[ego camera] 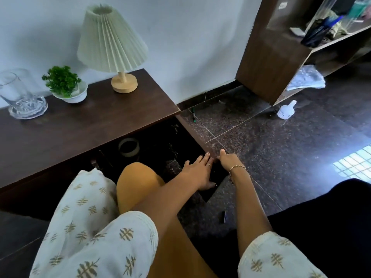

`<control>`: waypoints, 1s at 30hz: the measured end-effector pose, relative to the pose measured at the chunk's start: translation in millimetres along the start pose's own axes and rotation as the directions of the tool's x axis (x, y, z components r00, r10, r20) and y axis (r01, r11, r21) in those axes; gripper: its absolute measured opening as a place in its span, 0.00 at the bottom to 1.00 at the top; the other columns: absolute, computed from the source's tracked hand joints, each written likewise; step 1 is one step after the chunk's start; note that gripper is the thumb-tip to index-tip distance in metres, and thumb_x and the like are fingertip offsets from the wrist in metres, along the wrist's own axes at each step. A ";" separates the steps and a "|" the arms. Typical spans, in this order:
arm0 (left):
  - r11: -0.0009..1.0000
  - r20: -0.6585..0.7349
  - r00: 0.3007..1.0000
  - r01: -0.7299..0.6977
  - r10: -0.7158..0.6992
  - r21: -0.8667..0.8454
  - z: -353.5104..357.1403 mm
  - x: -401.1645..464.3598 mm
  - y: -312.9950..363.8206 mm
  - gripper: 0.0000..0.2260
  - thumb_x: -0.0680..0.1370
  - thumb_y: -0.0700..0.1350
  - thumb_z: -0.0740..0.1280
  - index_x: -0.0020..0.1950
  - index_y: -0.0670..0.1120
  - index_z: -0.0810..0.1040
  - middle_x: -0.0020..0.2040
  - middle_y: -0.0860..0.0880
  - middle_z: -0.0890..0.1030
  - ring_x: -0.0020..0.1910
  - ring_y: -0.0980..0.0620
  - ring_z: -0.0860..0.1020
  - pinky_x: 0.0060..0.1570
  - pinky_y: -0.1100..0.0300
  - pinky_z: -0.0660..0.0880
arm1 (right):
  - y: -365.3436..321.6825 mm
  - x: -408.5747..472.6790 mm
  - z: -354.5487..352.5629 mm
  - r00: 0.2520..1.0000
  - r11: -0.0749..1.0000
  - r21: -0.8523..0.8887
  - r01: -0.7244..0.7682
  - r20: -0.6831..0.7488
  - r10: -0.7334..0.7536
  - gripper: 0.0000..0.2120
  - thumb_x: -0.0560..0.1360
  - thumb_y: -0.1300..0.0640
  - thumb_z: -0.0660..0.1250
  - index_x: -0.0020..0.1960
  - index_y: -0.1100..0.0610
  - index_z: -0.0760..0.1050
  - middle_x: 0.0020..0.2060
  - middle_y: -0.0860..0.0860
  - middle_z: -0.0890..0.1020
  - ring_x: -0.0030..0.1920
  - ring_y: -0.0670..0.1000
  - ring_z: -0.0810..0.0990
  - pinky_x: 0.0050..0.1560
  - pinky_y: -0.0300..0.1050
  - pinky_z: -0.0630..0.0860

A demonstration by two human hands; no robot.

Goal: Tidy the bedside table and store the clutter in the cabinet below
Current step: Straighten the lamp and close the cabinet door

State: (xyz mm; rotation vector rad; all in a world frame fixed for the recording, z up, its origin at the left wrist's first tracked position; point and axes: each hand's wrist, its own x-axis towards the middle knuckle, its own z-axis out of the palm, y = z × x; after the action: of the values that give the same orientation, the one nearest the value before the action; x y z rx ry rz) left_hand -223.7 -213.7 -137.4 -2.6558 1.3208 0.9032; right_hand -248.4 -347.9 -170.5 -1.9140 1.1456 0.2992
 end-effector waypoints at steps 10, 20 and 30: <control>0.996 -0.008 0.996 0.086 -0.086 0.033 18.1 -41.6 -35.6 0.42 0.76 0.63 0.60 0.77 0.43 0.40 0.78 0.48 0.38 0.77 0.48 0.42 0.73 0.40 0.48 | -16.7 -39.5 36.3 0.952 0.987 -0.089 0.134 0.288 -0.103 0.25 0.81 0.46 0.51 0.57 0.66 0.76 0.55 0.59 0.81 0.57 0.59 0.79 0.47 0.48 0.74; 0.963 -0.174 0.960 0.241 -0.219 0.119 37.7 -84.6 -121.6 0.31 0.82 0.52 0.54 0.77 0.45 0.40 0.78 0.49 0.40 0.77 0.50 0.41 0.74 0.47 0.46 | -36.7 -73.3 134.0 0.811 0.894 -0.178 0.411 0.520 -0.269 0.14 0.80 0.63 0.56 0.62 0.64 0.74 0.46 0.53 0.80 0.42 0.47 0.75 0.42 0.31 0.72; 0.876 -0.469 0.794 0.475 -0.386 0.084 -0.5 -94.7 -239.4 0.43 0.74 0.58 0.67 0.78 0.46 0.44 0.78 0.48 0.40 0.77 0.46 0.42 0.74 0.44 0.47 | -119.1 -60.8 210.2 0.774 0.887 -0.130 0.444 0.554 -0.307 0.29 0.65 0.55 0.60 0.66 0.56 0.67 0.58 0.60 0.78 0.58 0.60 0.77 0.60 0.57 0.74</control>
State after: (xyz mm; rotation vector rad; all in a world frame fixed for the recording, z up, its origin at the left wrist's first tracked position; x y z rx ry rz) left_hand -90.2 6.4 -139.1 -2.9028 0.7165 0.1044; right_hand -141.0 -124.6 -195.7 -2.0530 0.3528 0.7180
